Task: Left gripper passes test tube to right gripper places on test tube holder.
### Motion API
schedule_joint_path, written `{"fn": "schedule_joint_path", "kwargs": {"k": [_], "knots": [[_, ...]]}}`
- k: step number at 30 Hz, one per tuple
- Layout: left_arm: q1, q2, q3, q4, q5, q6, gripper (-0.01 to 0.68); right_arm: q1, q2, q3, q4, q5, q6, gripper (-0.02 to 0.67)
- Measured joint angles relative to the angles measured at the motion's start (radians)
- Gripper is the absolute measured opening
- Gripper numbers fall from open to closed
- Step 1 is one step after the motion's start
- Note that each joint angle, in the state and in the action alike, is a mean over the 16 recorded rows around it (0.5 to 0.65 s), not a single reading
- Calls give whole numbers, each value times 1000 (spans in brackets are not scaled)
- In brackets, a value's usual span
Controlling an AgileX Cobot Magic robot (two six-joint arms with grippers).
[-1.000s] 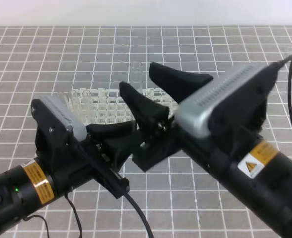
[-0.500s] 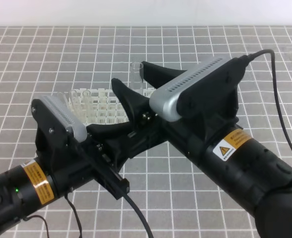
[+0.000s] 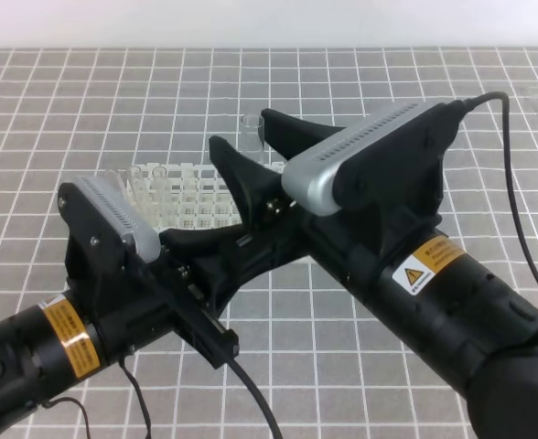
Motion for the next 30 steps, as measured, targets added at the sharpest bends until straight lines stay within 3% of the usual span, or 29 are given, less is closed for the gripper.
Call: {"fn": "schedule_joint_path", "kwargs": {"k": [12,30], "knots": [[-1,2,0,1,-13,0,83,0,18,0,-3,-19,21,207],[-1,2,0,15,-16,0,59,0,21,0,-4,-33,24,134]]}}
